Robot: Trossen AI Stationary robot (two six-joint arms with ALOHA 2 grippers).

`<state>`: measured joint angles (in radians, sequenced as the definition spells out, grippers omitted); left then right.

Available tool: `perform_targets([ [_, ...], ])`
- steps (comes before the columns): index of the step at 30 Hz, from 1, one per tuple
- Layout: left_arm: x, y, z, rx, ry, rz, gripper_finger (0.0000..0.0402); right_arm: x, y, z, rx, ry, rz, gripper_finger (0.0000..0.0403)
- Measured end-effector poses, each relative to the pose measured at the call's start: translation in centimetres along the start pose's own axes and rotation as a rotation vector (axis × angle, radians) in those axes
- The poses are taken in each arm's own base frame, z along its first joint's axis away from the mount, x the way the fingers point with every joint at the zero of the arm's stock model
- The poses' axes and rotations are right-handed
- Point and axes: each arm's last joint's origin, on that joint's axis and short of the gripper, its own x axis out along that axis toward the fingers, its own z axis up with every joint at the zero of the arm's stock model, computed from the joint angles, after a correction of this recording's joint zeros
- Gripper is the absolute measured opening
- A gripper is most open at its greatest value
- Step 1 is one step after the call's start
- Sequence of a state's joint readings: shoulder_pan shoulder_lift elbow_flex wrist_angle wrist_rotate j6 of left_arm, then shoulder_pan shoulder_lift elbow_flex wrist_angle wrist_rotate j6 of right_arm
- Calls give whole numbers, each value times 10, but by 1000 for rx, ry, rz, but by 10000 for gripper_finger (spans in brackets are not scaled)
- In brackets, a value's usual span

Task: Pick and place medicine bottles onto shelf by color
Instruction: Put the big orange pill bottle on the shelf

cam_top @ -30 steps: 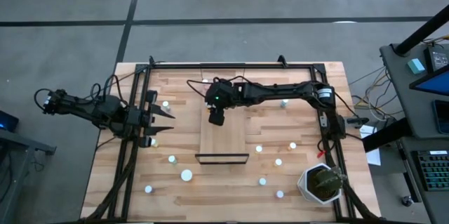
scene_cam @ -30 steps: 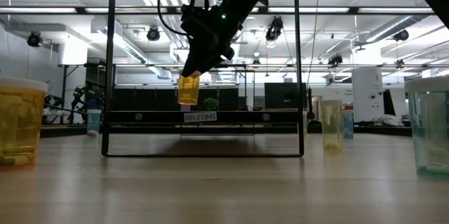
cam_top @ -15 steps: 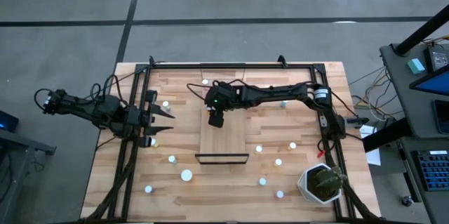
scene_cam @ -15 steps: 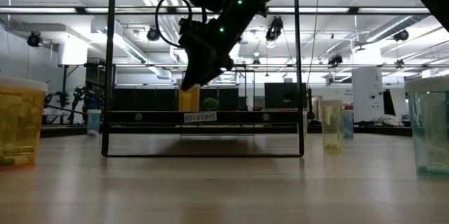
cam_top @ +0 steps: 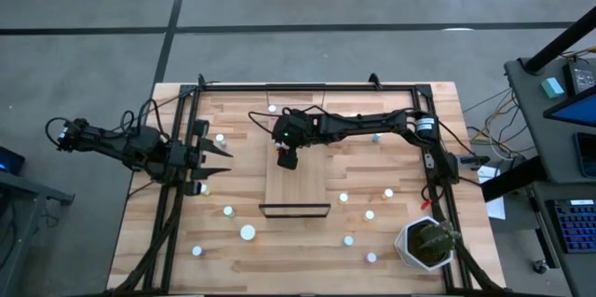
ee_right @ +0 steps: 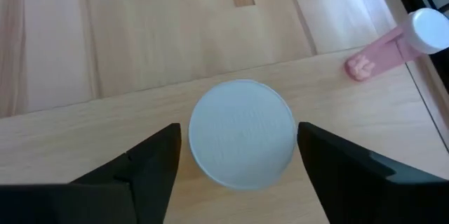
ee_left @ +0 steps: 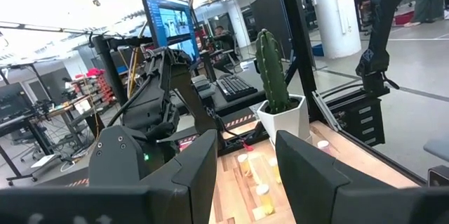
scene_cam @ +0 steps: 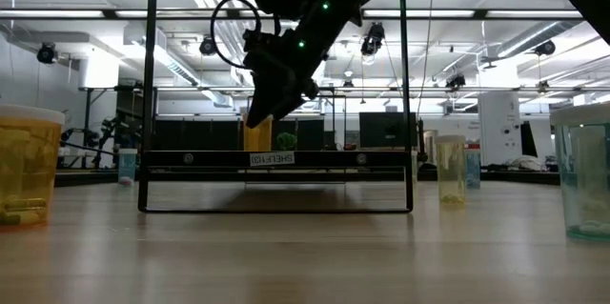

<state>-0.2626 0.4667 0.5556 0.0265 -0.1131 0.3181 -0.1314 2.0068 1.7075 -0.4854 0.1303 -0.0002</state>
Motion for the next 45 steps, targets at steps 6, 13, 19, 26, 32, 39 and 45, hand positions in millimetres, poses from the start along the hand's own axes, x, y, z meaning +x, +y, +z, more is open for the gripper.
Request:
perform_targets([
  [6,0,0,0,-40,-2,0,130,-24,-3,9,-21,-38,-1,280],
  [13,0,0,-1,-76,8,-4,130,-74,-10,11,-83,-15,-1,246],
  [19,-1,0,-1,-77,8,-3,130,-68,-9,-12,-90,79,3,156],
  [26,1,-1,-2,-75,15,-5,130,-24,-11,-49,-83,84,-2,31],
  [32,1,-1,-1,-67,13,-4,130,-14,-15,-50,-57,-51,79,9],
  [39,1,0,0,-66,5,-1,130,-12,-13,-44,-42,-139,134,9],
  [45,0,0,0,-66,5,-1,130,-1,-14,-43,-36,-180,129,9],
])
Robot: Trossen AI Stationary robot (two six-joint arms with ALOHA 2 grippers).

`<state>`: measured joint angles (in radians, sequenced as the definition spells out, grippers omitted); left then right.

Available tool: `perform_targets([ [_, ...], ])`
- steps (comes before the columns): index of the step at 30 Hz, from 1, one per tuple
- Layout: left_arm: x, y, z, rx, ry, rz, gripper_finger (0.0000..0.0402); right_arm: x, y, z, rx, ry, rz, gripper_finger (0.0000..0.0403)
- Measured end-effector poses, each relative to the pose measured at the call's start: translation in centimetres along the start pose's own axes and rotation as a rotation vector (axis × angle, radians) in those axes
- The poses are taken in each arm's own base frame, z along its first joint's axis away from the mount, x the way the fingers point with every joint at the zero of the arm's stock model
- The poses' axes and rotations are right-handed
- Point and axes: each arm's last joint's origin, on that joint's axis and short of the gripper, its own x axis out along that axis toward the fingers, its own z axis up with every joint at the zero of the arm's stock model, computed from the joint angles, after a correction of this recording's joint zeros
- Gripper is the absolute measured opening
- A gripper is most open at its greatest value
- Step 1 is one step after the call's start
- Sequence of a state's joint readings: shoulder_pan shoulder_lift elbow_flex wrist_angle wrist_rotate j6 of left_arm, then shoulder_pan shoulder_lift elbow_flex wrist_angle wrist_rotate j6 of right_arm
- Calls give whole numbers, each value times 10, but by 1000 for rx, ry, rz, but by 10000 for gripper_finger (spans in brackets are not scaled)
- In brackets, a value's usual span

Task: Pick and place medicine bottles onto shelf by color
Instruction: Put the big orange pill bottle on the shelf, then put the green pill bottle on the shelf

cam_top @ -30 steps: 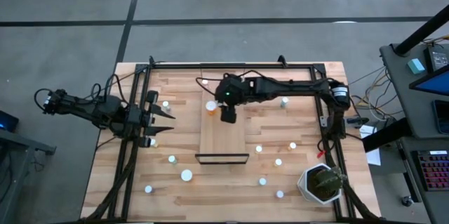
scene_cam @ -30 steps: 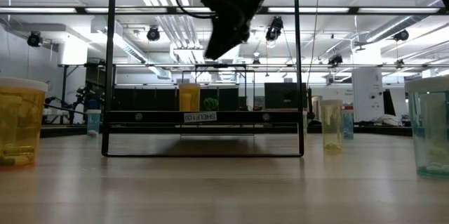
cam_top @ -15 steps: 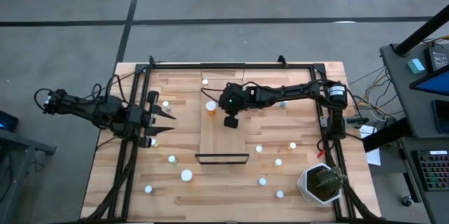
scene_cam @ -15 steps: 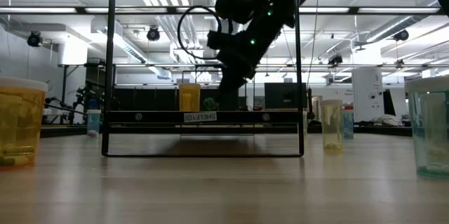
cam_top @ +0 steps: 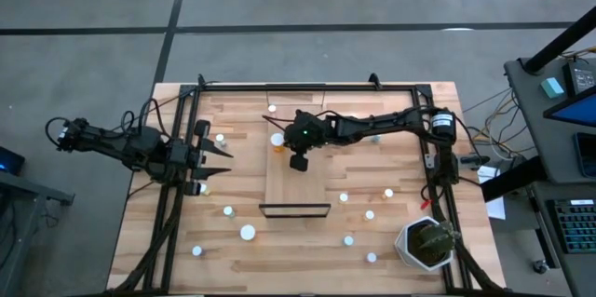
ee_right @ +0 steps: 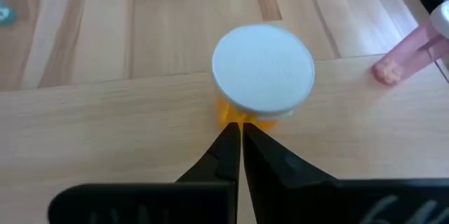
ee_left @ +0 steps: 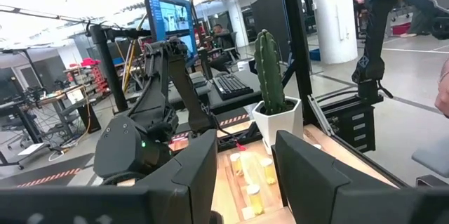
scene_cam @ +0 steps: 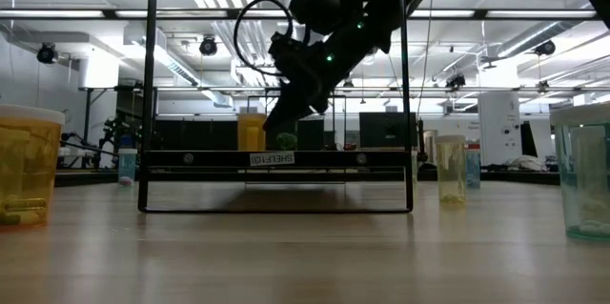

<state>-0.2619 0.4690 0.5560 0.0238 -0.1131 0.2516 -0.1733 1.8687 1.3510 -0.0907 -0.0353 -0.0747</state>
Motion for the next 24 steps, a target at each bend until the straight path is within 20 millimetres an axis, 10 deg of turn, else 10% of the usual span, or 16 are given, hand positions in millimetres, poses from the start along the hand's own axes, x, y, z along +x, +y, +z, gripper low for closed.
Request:
perform_targets([
  [17,3,-1,0,17,2,-1,130,-3,-3,4,-13,-25,-37,9],
  [24,6,-1,-2,-27,18,-2,130,-47,10,20,-85,-59,-84,8],
])
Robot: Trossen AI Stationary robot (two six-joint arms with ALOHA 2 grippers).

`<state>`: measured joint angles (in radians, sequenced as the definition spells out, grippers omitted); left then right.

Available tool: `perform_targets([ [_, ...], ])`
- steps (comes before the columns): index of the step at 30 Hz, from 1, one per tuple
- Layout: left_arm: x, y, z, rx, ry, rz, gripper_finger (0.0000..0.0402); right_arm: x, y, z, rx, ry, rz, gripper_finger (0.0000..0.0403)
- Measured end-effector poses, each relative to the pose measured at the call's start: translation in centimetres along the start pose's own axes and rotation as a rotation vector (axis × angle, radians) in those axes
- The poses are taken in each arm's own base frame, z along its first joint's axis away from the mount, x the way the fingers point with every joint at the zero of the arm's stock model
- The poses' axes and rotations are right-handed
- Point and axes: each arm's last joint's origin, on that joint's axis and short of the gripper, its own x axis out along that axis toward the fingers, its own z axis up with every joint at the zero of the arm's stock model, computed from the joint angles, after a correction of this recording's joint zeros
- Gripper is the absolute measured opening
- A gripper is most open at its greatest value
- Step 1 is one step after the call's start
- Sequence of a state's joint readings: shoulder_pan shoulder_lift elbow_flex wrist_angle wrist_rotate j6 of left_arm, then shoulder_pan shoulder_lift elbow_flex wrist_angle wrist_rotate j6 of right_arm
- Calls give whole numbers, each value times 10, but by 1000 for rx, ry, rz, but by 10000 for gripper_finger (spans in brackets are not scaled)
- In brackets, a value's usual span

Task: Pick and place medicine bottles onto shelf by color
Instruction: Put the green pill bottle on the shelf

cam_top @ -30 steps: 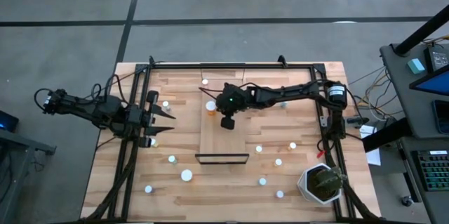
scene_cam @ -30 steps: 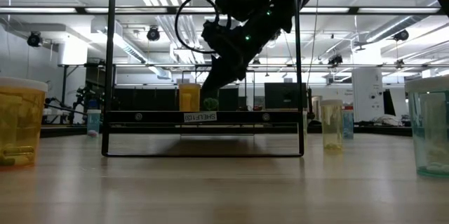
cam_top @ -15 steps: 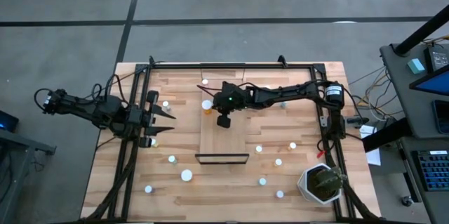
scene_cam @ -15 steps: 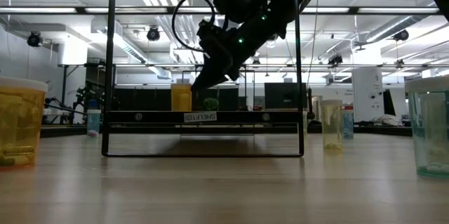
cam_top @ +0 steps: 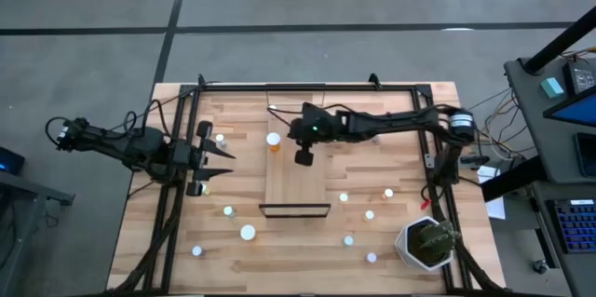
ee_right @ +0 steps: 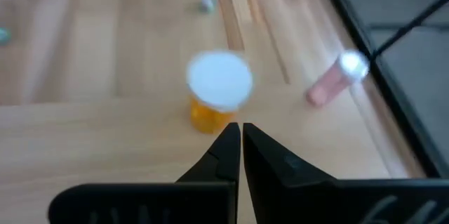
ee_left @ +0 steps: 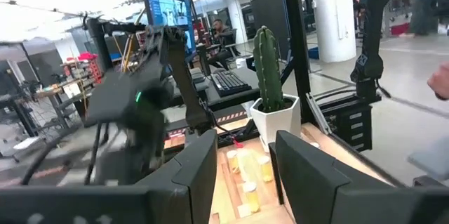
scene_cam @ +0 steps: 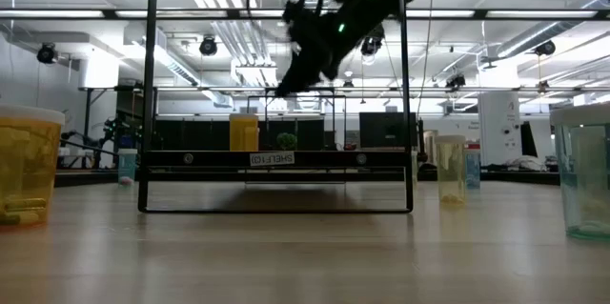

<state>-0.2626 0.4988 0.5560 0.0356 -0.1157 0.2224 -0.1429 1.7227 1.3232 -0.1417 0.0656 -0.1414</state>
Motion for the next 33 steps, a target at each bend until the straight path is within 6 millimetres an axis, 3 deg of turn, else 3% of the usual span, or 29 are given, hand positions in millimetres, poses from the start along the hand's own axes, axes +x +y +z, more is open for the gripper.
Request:
perform_targets([
  [7,8,1,-9,-100,97,129,130,-51,25,-1,-103,-80,30,8],
  [17,17,2,-47,-297,463,460,130,-120,35,-25,-135,-394,1,8],
  [24,15,22,-61,-536,770,732,130,-144,31,-33,-159,-546,-35,8],
  [29,11,38,-80,-692,1036,871,130,-147,30,-33,-191,-550,-46,8],
  [33,13,50,-93,-715,1110,939,138,-149,29,-30,-224,-565,-61,8],
])
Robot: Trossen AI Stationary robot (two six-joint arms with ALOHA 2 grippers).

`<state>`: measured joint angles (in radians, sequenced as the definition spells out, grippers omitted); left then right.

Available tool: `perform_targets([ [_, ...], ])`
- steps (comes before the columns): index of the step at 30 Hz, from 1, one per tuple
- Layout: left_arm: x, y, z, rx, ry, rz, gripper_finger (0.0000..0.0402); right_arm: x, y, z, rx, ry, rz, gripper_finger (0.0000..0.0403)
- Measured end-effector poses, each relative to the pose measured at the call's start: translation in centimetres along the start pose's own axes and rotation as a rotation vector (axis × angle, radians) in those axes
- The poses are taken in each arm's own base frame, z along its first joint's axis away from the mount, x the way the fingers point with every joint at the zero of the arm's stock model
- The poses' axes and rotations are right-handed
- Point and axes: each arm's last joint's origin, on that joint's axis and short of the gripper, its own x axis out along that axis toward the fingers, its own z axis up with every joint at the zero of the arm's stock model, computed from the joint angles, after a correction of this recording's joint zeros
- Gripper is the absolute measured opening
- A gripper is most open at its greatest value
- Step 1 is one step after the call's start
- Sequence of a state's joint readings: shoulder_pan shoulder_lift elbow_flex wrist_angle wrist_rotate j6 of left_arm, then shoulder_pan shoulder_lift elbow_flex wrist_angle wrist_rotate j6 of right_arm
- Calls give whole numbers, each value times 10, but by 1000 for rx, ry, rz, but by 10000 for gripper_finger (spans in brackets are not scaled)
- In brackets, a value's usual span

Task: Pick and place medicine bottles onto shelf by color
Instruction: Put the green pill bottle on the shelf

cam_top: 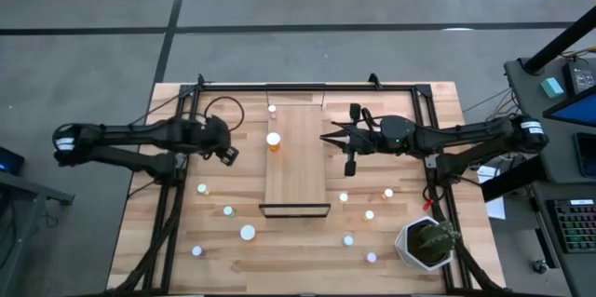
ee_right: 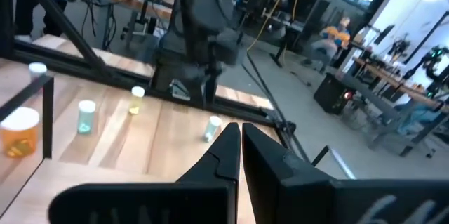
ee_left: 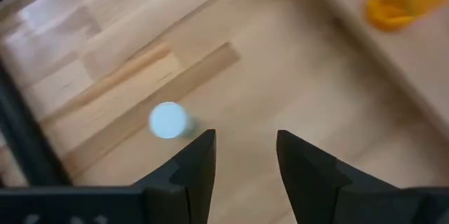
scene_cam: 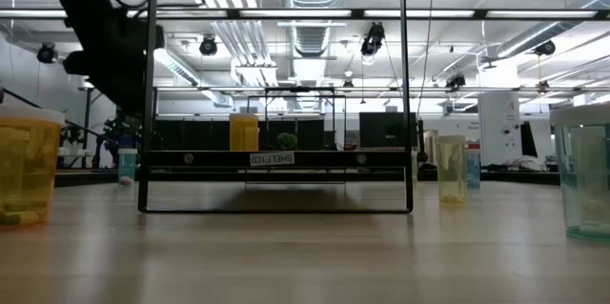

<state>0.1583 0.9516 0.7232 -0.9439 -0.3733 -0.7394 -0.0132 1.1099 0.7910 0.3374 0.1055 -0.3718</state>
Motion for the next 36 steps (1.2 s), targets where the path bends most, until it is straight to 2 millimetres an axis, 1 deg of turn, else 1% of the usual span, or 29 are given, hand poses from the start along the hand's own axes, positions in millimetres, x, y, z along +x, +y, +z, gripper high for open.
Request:
perform_targets([
  [8,22,1,6,-10,75,106,195,0,0,-1,-68,8,3,8],
  [11,30,1,7,-12,102,143,208,0,0,-1,-68,9,4,8],
  [23,56,8,13,-45,183,267,210,0,1,-2,-69,16,7,9],
  [27,59,9,14,-39,169,312,210,0,1,-2,-69,17,7,9],
  [36,60,9,15,-28,155,300,210,0,1,-2,-73,17,7,9],
])
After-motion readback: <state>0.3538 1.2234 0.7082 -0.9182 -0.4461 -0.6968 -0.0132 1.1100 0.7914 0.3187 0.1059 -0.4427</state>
